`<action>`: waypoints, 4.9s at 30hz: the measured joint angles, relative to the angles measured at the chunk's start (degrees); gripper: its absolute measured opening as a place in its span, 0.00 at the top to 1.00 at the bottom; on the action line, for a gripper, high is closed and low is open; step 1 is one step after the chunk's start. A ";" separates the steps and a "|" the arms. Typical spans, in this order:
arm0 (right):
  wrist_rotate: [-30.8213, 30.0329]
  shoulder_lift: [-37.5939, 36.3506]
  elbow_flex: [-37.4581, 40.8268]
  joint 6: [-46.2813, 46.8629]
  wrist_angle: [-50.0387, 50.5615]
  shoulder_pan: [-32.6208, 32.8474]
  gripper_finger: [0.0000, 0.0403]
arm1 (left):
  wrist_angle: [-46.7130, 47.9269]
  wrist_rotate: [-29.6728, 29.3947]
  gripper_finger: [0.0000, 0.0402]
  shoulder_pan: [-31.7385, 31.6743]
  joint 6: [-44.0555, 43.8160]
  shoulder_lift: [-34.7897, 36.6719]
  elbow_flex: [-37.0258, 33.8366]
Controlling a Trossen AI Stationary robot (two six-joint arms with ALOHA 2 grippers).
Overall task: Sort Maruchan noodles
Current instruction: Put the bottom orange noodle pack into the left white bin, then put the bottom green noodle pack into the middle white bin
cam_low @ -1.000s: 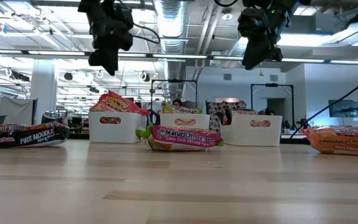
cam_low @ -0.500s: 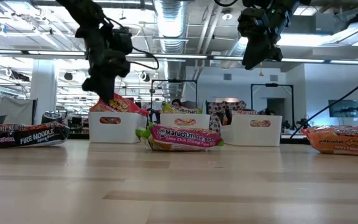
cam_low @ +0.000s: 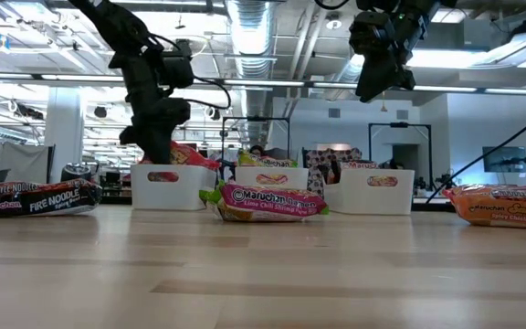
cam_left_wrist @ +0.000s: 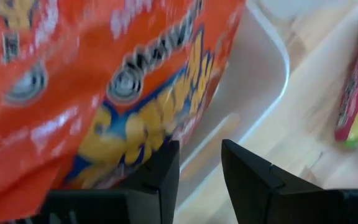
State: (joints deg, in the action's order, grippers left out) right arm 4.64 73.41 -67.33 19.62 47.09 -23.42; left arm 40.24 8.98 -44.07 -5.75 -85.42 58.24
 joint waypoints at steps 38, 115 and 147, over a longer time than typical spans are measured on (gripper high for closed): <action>0.46 0.00 0.02 -5.19 -3.02 1.72 0.61 | 11.39 5.26 0.72 0.68 1.96 0.29 20.16; 1.29 17.84 0.00 -12.16 -27.06 23.80 0.41 | 24.01 15.87 0.64 67.83 -41.68 17.22 -4.59; 1.28 17.77 0.00 -9.38 -27.06 23.71 0.41 | -1.15 4.34 0.64 94.26 -70.71 5.38 -10.80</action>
State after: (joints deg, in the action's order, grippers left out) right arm 5.92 91.18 -67.33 10.24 20.03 0.30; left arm 39.09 13.32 50.19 -76.46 -80.04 47.44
